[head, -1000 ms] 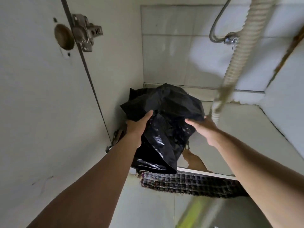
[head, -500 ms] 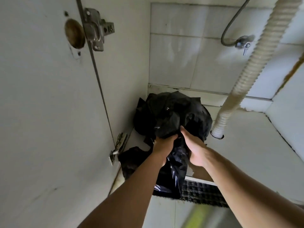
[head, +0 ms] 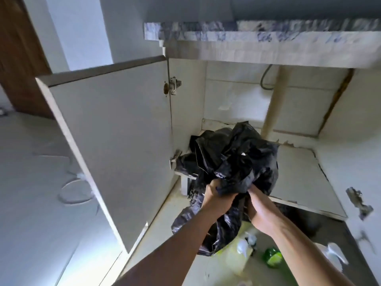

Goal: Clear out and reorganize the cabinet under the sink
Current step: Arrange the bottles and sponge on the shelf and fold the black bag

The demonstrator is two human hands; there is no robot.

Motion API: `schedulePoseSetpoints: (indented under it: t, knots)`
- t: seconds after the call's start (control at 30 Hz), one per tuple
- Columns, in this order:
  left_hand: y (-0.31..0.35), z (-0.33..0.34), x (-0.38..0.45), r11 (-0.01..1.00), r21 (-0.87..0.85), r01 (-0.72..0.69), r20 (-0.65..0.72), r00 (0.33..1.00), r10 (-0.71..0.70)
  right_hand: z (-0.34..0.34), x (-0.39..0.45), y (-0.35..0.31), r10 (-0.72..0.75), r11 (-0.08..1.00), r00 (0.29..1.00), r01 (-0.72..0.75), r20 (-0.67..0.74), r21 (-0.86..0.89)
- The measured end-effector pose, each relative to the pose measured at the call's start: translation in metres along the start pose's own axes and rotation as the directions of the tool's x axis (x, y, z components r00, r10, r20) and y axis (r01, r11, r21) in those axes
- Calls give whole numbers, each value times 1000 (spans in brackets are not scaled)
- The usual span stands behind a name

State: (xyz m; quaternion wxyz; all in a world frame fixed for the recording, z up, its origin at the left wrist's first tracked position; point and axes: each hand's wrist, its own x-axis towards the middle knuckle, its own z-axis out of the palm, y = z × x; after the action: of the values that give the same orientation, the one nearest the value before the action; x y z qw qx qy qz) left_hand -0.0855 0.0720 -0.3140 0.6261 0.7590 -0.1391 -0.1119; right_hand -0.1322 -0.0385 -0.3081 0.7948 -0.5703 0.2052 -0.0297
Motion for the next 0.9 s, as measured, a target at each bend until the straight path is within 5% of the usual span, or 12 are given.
schedulePoseSetpoints:
  t: [0.2,0.4,0.57,0.77,0.9]
  knots:
    - [-4,-41,-74,980,-91,176,-155,970,-188,39,-42,34,67,989,988,-48,140,-137]
    - [-23,-71,-74,976,-67,205,-310,926,-216,70,-41,57,147,972,962,-98,228,-212]
    - [-34,-72,-48,964,-123,237,-290,920,-263,67,-20,49,108,930,988,-63,107,-362]
    - [-39,-49,21,928,-197,315,-304,881,-363,44,51,11,-17,713,998,53,58,-699]
    - [-62,-47,68,918,75,390,-348,873,-343,14,129,-24,-104,611,979,-77,-176,-788]
